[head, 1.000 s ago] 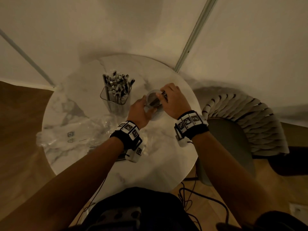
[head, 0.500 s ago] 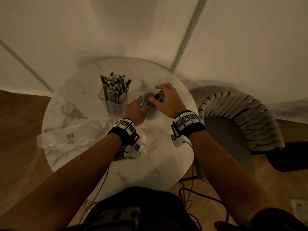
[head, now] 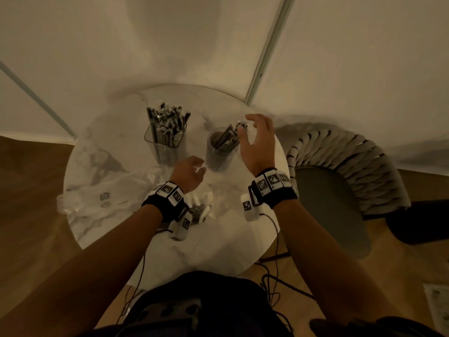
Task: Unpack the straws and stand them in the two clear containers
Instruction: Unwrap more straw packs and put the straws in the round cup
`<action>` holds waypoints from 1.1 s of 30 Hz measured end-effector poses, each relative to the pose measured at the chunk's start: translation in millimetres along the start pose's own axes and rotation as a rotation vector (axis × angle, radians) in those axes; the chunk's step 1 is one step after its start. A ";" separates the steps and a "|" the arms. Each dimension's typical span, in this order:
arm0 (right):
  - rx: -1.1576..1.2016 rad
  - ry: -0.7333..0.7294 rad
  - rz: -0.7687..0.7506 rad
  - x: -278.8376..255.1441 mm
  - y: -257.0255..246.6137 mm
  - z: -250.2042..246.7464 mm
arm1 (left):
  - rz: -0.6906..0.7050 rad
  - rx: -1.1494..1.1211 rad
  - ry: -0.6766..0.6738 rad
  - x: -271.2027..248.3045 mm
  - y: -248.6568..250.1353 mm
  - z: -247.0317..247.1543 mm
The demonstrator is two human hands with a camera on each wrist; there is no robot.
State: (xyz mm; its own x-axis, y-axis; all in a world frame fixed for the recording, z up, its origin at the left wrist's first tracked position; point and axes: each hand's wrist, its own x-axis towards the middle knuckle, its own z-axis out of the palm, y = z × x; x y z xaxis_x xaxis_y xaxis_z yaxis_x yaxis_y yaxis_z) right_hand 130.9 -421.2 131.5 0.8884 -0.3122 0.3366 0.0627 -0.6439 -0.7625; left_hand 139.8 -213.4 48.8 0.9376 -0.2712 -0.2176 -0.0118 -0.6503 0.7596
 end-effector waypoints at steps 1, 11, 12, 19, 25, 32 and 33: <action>0.035 0.087 0.032 -10.4 1.5 -1.4 | 0.016 0.039 -0.007 -6.8 -7.3 -0.3; -0.005 -0.217 0.452 -145.1 50.7 39.0 | -0.041 0.460 -0.269 -60.5 -71.8 6.9; 0.004 -0.273 0.476 -152.6 52.0 42.2 | -0.039 0.493 -0.282 -63.2 -74.5 8.1; 0.005 -0.469 0.478 -173.2 48.3 60.5 | -0.066 0.604 -0.355 -69.7 -86.5 18.9; -0.087 -0.628 0.359 -169.1 36.2 67.2 | -0.056 0.623 -0.356 -66.7 -85.8 23.1; -0.445 -0.795 0.013 -164.3 33.7 80.3 | -0.082 0.446 -0.361 -67.9 -78.8 21.3; -0.487 -0.832 0.019 -161.7 32.9 80.4 | -0.085 0.423 -0.364 -67.2 -77.3 19.7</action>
State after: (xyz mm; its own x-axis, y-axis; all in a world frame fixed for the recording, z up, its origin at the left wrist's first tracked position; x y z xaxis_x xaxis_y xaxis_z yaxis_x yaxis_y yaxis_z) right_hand 25.9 -335.7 7.6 0.9370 0.1488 -0.3159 0.0155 -0.9215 -0.3881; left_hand 70.9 -158.9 -7.5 0.7618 -0.3839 -0.5218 -0.1501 -0.8882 0.4342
